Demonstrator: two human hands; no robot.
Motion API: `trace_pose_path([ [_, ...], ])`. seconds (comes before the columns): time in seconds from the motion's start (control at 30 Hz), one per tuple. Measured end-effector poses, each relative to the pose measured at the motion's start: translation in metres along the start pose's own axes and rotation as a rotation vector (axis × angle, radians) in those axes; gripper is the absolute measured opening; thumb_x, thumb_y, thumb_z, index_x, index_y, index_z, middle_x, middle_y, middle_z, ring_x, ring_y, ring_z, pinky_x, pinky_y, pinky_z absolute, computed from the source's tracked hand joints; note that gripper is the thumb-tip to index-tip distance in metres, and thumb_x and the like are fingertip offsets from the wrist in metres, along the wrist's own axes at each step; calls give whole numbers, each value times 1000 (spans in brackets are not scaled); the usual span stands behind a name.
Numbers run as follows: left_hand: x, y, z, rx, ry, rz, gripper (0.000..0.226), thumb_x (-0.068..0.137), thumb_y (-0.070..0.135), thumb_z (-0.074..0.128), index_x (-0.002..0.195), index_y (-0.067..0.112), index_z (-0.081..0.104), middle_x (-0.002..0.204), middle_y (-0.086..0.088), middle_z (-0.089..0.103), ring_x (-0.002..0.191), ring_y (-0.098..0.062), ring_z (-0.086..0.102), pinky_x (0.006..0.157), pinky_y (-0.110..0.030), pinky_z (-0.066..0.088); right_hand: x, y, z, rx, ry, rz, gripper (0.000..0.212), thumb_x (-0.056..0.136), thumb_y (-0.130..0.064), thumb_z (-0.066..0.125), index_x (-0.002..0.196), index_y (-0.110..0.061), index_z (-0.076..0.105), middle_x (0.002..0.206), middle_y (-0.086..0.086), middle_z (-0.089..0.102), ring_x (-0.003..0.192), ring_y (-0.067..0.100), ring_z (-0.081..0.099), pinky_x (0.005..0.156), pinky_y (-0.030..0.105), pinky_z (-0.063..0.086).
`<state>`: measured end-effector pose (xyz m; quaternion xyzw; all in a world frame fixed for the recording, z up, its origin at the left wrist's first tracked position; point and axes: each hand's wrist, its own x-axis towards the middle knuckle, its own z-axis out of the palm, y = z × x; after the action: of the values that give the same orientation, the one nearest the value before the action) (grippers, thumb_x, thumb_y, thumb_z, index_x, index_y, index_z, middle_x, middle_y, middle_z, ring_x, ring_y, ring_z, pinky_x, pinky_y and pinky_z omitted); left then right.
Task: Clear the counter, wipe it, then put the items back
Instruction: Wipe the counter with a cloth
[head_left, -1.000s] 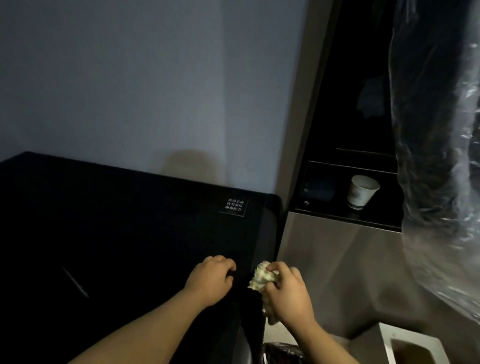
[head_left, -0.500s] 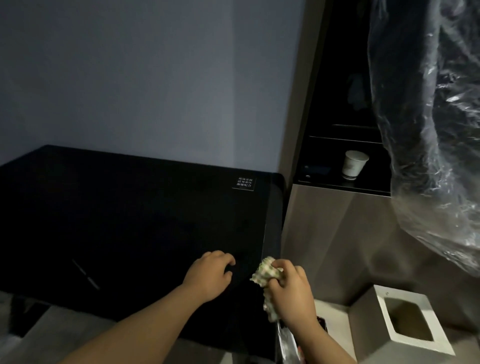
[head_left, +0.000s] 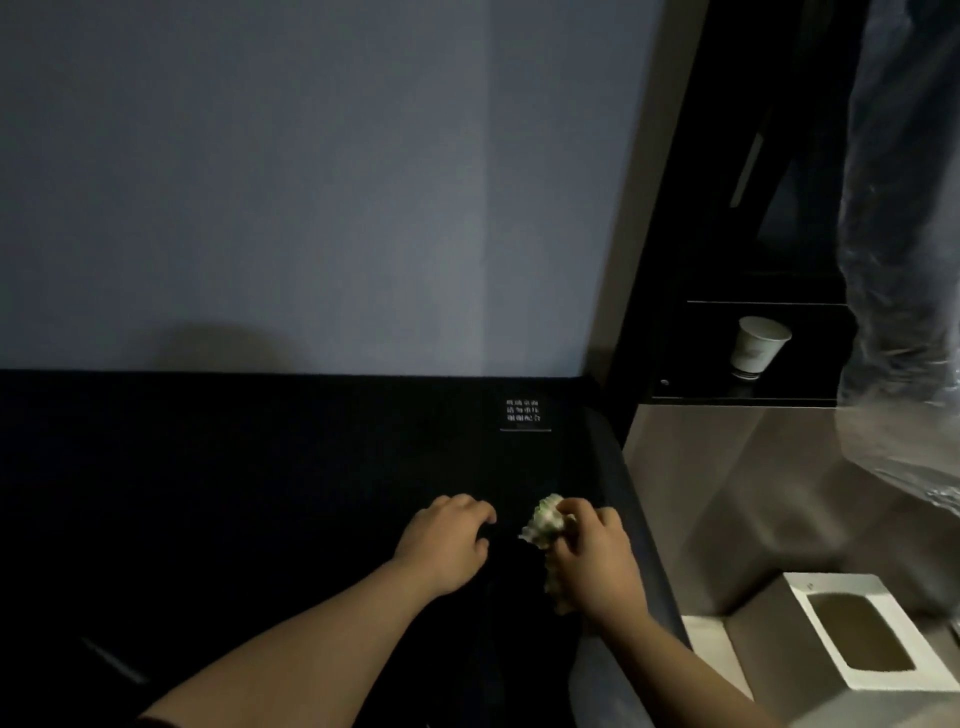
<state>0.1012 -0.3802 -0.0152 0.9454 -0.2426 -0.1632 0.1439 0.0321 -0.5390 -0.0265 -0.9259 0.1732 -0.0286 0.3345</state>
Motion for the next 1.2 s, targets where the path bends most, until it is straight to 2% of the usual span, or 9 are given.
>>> trace_pose_path([
  [0.2,61,-34,-29,16,49,31,41,95,26,48,135,24,44,140,0,42,127,-22,40,105,-35,36,47,-22,15,-13,81,103,36,91,-20,51,127,-20,48,118,6,43,100,24,54,73,27,40],
  [0.43,126,-56,-30,36,5,-35,48,95,30,49,140,26,36,144,1,36,136,-21,28,109,-37,29,125,-24,14,20,221,148,34,89,-18,52,122,-16,51,115,8,49,97,28,55,79,35,46],
  [0.57,166,-60,-29,76,-11,-106,56,94,35,48,145,26,27,153,-1,22,145,-24,9,116,-41,18,175,-15,11,-197,267,155,36,89,-26,52,124,-16,52,116,8,54,107,28,50,86,35,39],
  [0.7,210,-58,-26,13,-105,-211,74,92,47,48,151,28,7,160,-2,-5,147,-29,-8,119,-45,1,213,3,25,-402,89,75,44,93,-35,47,134,-20,45,139,5,43,130,28,34,101,36,30],
  [0.83,237,-54,-19,35,-173,-282,89,84,60,53,151,26,6,159,-6,-8,145,-36,-12,119,-45,6,232,23,54,-455,-222,13,65,92,-56,8,151,-28,3,160,-2,-6,146,25,-11,117,40,-3],
  [0.9,244,-54,-19,61,-173,-282,92,79,62,58,149,24,12,159,-7,-4,144,-39,-9,118,-46,13,255,28,53,-491,-208,-19,75,81,-60,-7,150,-32,0,160,-3,-5,147,25,-7,117,41,-3],
  [1.03,248,-57,-21,76,-217,-271,97,76,64,60,149,25,9,158,-8,-5,144,-41,-10,117,-46,21,315,30,44,-468,-241,0,52,100,-47,19,150,-36,7,160,-4,-4,146,26,-8,117,46,-2],
  [1.13,247,-61,-25,120,-244,-228,100,77,64,60,151,26,4,158,-8,-6,144,-40,-10,116,-46,23,330,30,45,-452,-247,31,51,100,-46,21,149,-39,9,159,-7,-7,146,22,-13,115,51,-3],
  [1.2,245,-62,-27,134,-254,-209,102,76,64,61,151,27,3,158,-7,-5,144,-39,-9,116,-45,25,316,29,46,-459,-234,24,53,97,-51,15,149,-37,12,160,-5,0,147,23,-2,115,47,6],
])
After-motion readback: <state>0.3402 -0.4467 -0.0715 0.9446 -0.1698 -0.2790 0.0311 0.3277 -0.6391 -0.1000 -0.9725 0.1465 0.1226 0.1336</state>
